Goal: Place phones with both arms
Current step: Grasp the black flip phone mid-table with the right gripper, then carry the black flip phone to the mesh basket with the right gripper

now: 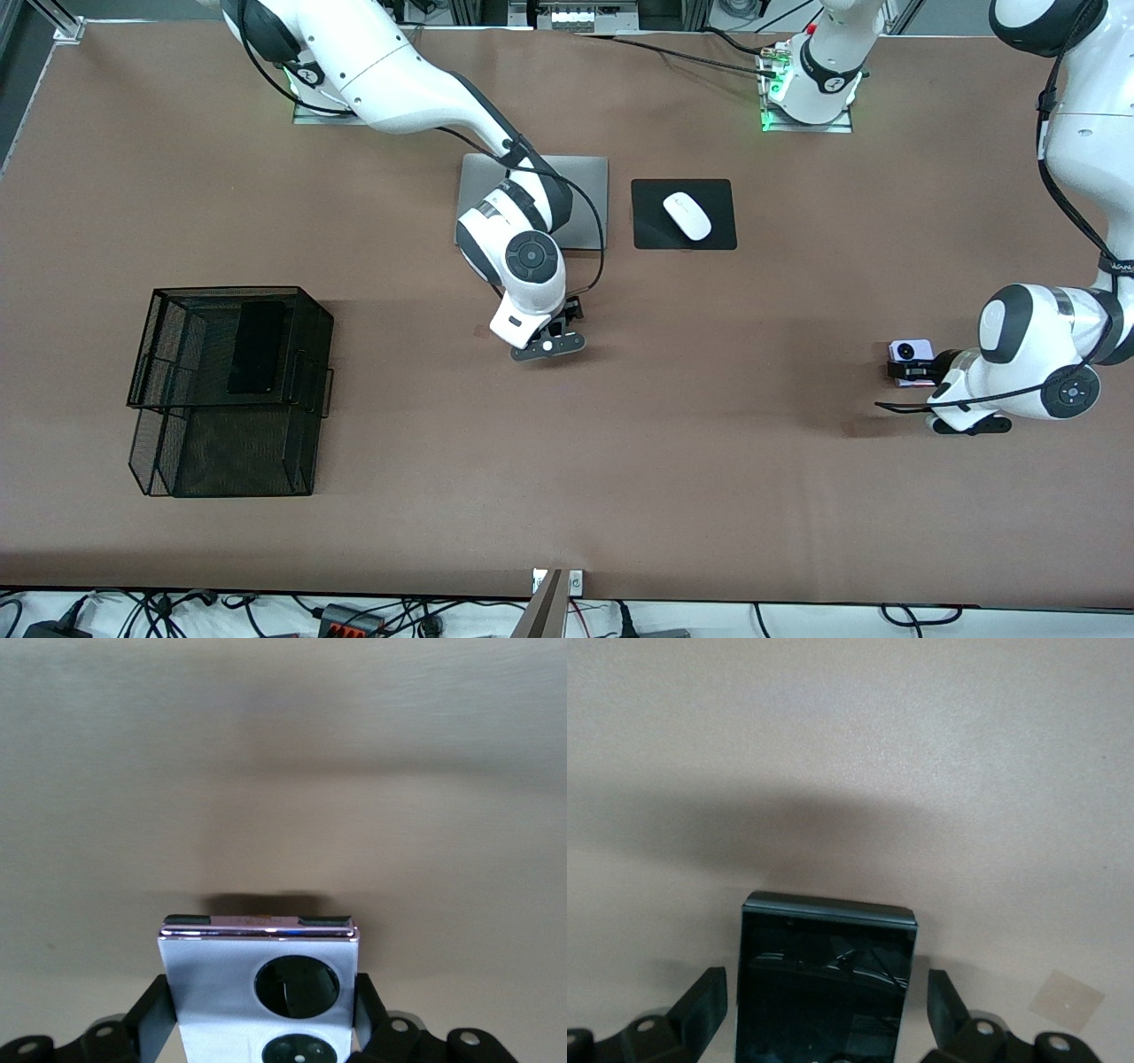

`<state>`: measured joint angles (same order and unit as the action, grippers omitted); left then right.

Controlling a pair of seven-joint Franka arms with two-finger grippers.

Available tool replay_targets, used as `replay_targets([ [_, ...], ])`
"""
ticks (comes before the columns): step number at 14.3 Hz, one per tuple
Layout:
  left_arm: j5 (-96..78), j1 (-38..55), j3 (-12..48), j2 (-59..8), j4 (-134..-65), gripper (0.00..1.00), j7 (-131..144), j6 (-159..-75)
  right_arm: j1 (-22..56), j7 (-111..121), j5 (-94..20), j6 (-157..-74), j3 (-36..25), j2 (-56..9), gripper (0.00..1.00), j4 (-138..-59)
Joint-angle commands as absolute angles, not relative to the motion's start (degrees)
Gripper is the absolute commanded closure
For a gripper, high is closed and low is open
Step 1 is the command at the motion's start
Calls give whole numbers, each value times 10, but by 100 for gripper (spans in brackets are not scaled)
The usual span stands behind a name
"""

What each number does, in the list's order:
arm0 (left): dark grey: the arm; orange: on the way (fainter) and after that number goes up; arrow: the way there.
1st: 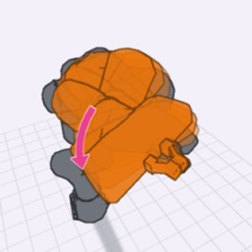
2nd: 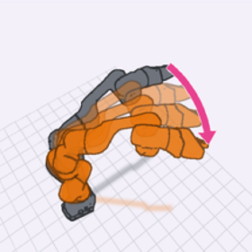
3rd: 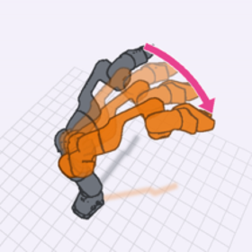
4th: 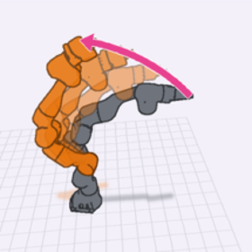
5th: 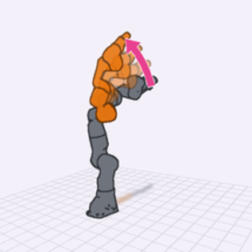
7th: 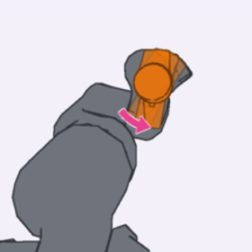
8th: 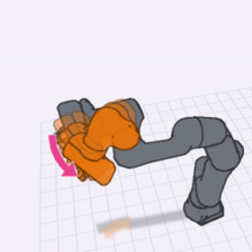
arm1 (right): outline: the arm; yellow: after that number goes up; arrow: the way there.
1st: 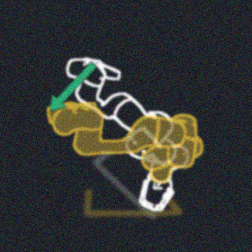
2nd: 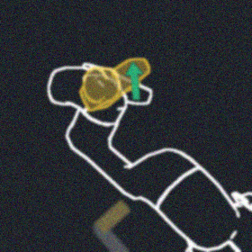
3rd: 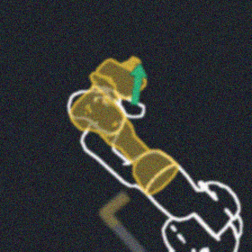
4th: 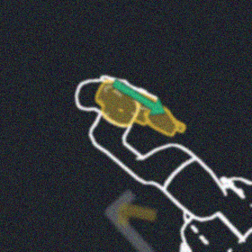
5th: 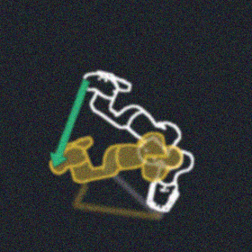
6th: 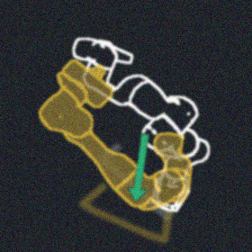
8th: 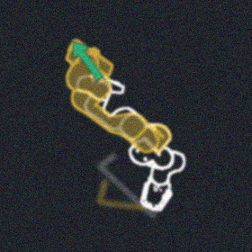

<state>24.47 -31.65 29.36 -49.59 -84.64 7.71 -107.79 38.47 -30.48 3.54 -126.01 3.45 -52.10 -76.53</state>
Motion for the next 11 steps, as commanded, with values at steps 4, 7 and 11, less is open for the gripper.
replay_targets([
  [4, 201, -321, 362, -482, -809, 81, 76, -1008, 388, -315, 39, -1258, 33, -522, 0, -771],
  [7, 201, -317, 395, -483, -809, 81, 111, -1005, 384, -309, 38, -1259, 33, -526, 2, -771],
  [11, 201, -302, 403, -483, -809, 81, 144, -1005, 386, -308, 40, -1261, 33, -530, 22, -770],
])
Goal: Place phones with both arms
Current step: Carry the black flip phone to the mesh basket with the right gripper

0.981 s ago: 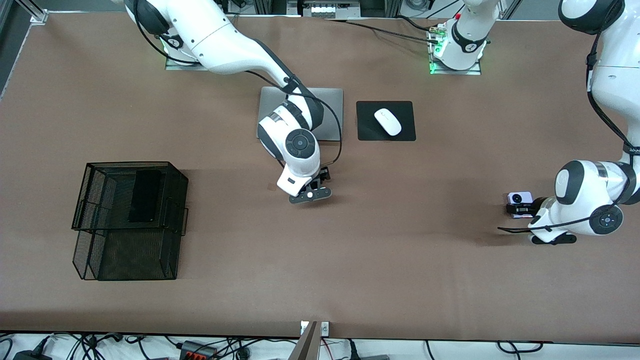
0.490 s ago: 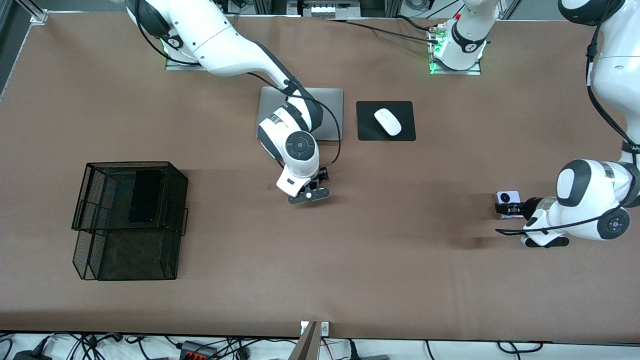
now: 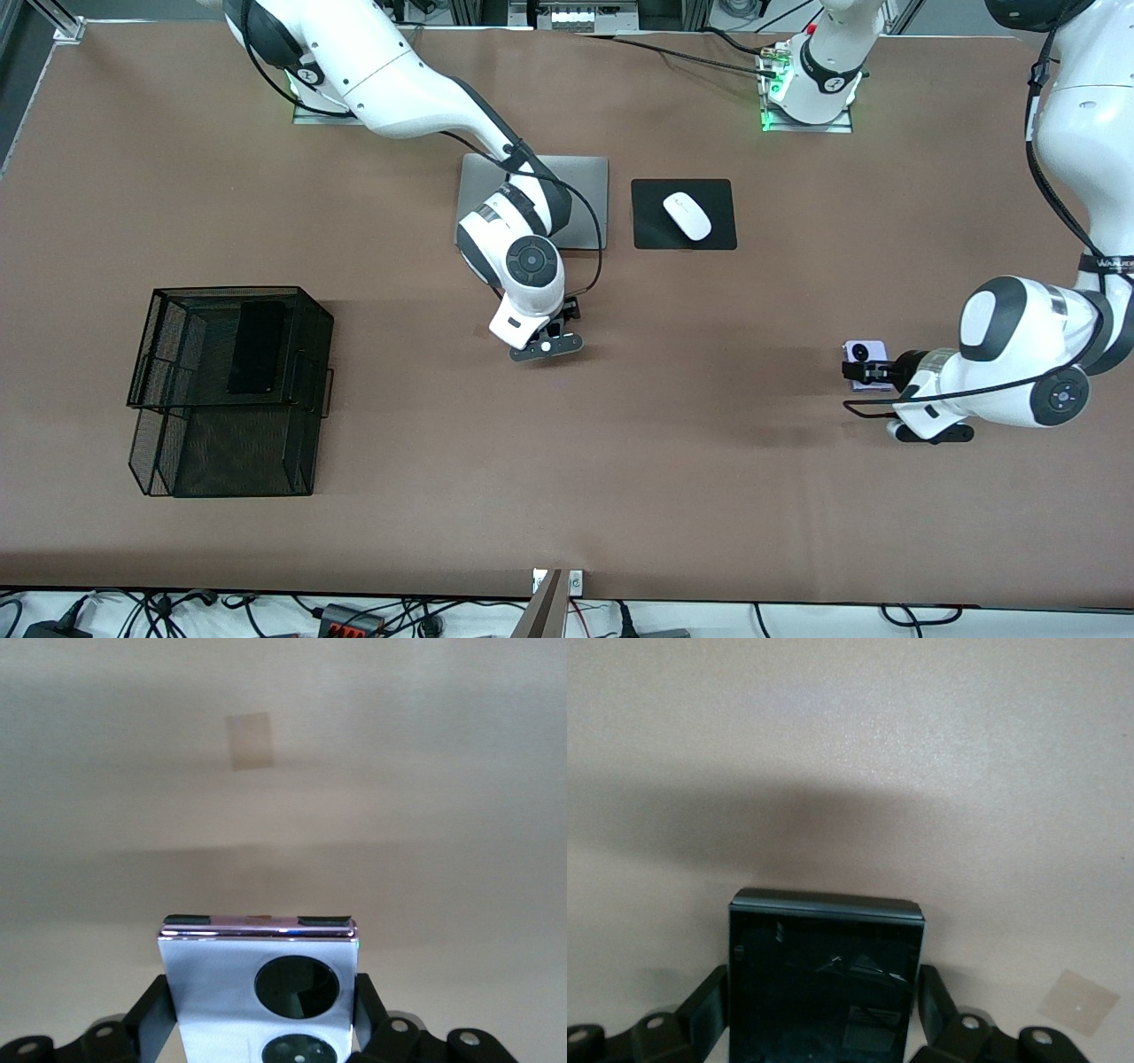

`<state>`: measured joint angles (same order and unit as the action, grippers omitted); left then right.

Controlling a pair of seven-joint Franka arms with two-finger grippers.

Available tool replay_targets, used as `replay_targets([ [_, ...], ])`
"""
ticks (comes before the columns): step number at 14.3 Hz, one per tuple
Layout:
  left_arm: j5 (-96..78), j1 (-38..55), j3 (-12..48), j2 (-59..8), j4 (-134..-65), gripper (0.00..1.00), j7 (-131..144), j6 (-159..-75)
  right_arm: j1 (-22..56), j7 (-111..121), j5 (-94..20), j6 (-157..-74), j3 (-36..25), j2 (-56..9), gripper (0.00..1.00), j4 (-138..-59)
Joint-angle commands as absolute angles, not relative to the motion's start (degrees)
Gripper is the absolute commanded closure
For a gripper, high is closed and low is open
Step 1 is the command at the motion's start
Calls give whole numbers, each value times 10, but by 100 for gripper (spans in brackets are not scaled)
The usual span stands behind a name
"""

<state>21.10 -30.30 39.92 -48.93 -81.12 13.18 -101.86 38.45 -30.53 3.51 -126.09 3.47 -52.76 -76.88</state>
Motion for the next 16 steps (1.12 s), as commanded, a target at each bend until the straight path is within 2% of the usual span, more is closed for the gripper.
replay_targets([
  [1, 200, -302, 407, -483, -809, 81, 146, -1006, 386, -308, 40, -1261, 33, -529, 39, -771],
  [3, 201, -302, 423, -483, -809, 83, 145, -1006, 383, -306, 44, -1259, 33, -526, 67, -770],
  [5, 202, -295, 451, -485, -809, 88, 141, -1007, 374, -306, 44, -1258, 33, -519, 77, -766],
  [10, 191, -208, 454, -489, -809, 90, 197, -1026, 284, -273, 41, -1159, 33, -406, 77, -764],
  [13, 167, -150, 452, -505, -809, 90, 238, -1089, 218, -241, 40, -1080, 33, -355, 77, -764],
  [16, 149, -82, 447, -525, -809, 90, 312, -1170, 144, -193, 39, -1017, 33, -336, 77, -764],
])
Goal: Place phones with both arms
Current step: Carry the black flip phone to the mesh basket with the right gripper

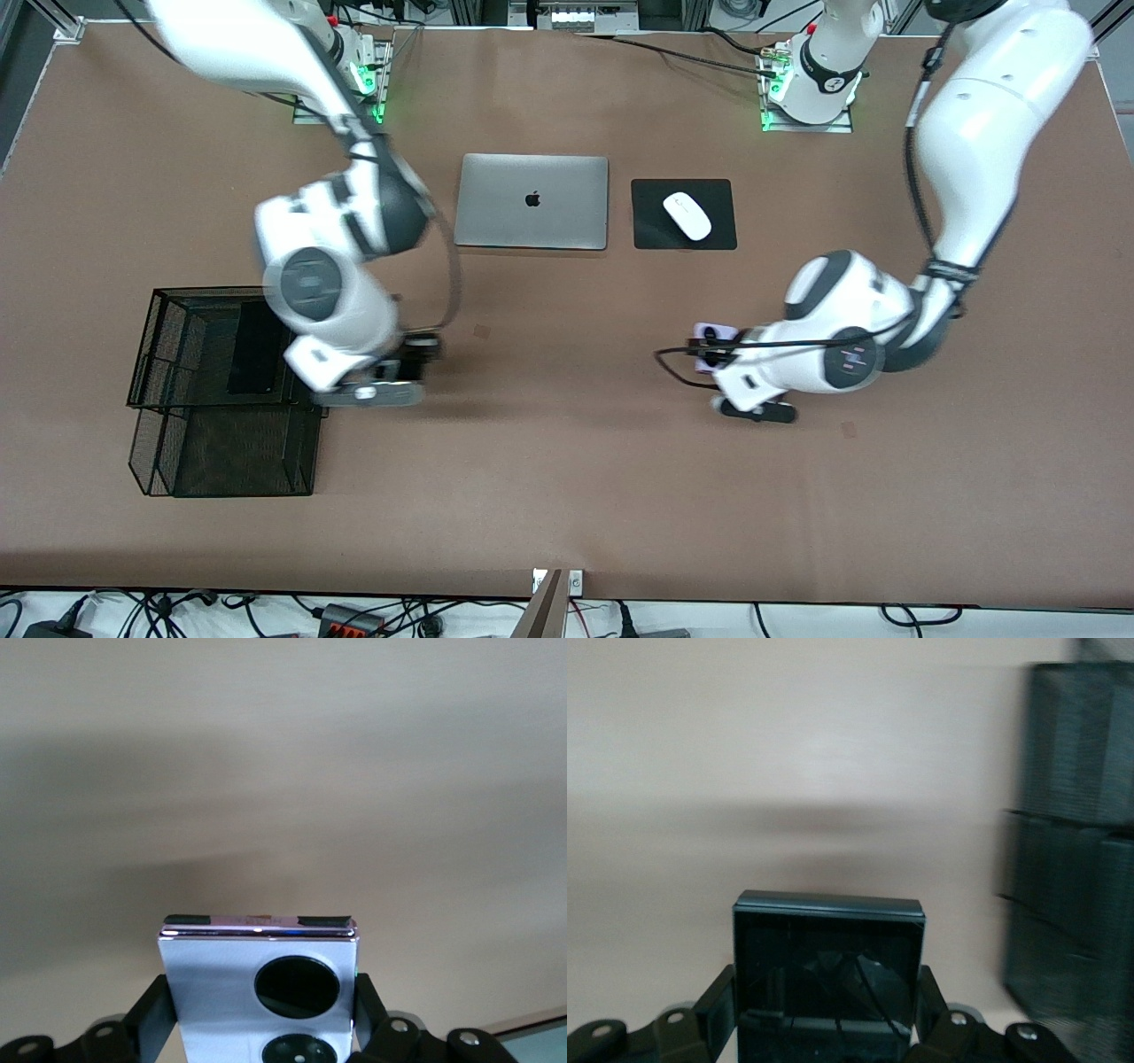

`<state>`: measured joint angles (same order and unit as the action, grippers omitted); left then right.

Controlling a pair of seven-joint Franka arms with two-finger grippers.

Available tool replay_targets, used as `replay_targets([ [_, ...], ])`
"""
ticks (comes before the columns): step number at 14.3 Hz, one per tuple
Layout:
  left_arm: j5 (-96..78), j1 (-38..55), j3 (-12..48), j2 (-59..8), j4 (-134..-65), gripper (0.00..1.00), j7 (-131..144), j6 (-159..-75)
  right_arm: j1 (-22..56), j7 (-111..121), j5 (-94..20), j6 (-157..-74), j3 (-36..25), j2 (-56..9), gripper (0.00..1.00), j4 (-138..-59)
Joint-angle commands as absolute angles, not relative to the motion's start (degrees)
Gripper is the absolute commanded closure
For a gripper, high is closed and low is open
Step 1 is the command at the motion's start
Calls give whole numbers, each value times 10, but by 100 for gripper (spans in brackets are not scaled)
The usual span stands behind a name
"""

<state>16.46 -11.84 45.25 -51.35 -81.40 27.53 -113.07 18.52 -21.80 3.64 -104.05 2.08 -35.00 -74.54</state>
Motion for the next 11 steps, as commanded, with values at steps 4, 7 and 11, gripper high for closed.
replay_targets([
  [4, 148, 10, 435, -563, -809, 90, 383, -1285, 65, -130, 46, -984, 32, -323, 77, -765],
  [7, 147, 67, 418, -577, -809, 90, 433, -1350, -1, -76, 54, -984, 31, -326, 77, -765],
  [11, 152, 95, 404, -599, -809, 87, 428, -1356, -39, -60, 98, -1003, 32, -344, 77, -770],
])
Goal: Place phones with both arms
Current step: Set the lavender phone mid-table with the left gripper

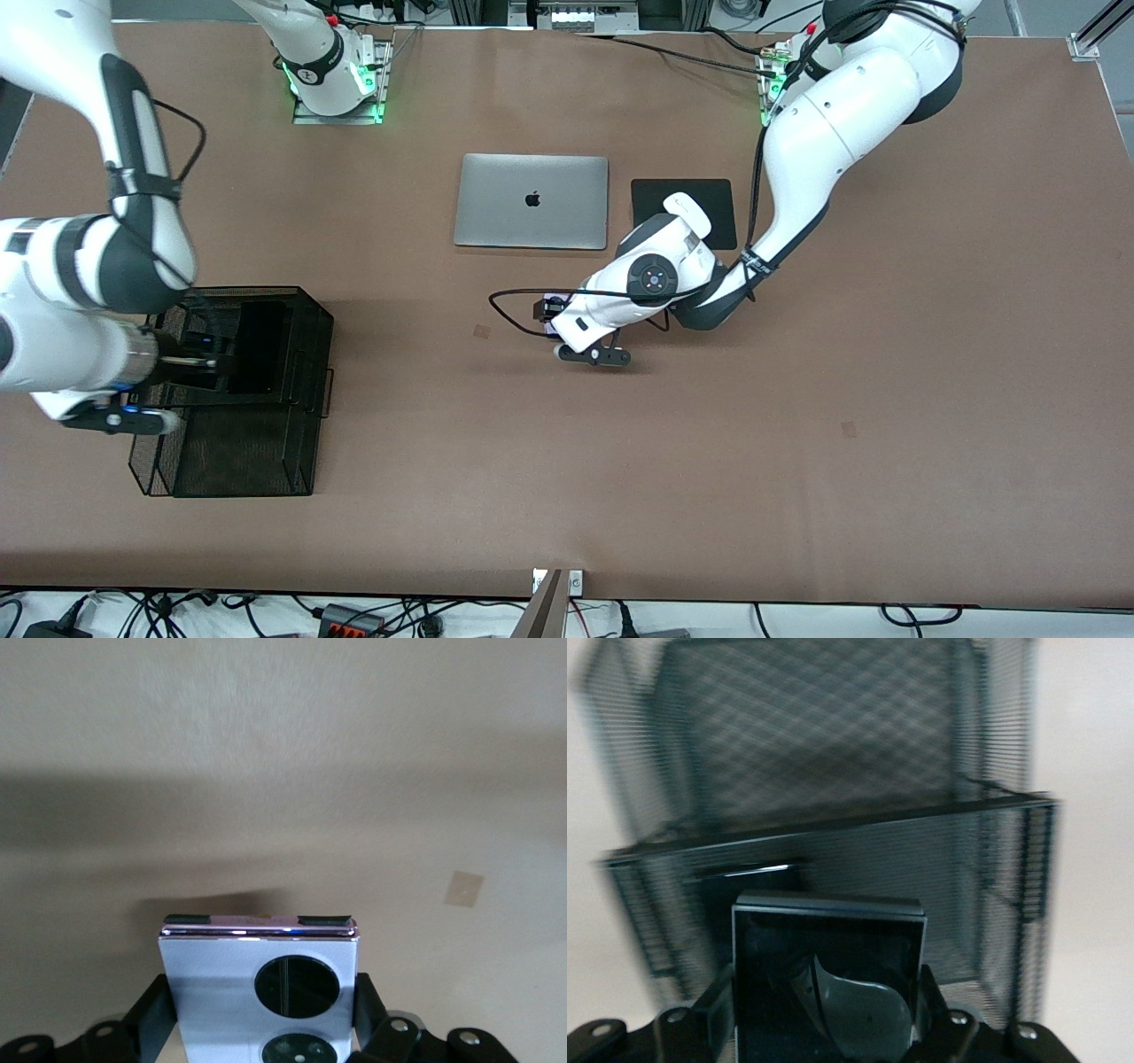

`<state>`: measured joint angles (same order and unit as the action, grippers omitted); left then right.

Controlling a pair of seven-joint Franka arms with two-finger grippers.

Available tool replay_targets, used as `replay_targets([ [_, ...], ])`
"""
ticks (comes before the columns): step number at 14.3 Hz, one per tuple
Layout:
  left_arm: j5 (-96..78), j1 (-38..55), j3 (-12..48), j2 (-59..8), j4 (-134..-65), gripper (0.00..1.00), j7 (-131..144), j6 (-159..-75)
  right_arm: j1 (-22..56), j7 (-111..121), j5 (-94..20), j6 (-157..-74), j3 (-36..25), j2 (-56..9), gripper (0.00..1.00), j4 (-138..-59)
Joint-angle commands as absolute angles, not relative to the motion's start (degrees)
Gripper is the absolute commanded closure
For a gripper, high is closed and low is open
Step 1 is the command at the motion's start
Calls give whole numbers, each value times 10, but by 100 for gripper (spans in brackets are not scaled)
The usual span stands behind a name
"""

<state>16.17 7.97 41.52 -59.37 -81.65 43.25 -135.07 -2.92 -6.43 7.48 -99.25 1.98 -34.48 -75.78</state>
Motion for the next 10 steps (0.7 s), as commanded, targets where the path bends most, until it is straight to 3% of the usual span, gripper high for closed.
replay_targets([
  [1, 152, 103, 401, -599, -809, 83, 428, -1355, -47, -55, 99, -1010, 32, -350, 77, -770],
  [2, 156, 104, 399, -596, -809, 35, 428, -1356, -54, -40, 98, -1013, 32, -355, 77, -771],
  [3, 158, 98, 399, -591, -809, 3, 430, -1355, -57, -35, 98, -1016, 32, -359, 77, -773],
  [7, 158, 83, 397, -563, -817, 0, 431, -1331, -69, -27, 96, -1056, 32, -360, 75, -813],
  [8, 158, 76, 397, -545, -817, 0, 431, -1300, -70, -26, 94, -1061, 32, -360, 67, -817],
  [9, 158, 65, 396, -525, -815, 0, 432, -1256, -72, -28, 90, -1066, 32, -361, 24, -822],
  [10, 162, 53, 393, -506, -814, 0, 431, -1219, -78, -26, 88, -1072, 32, -361, 0, -823],
])
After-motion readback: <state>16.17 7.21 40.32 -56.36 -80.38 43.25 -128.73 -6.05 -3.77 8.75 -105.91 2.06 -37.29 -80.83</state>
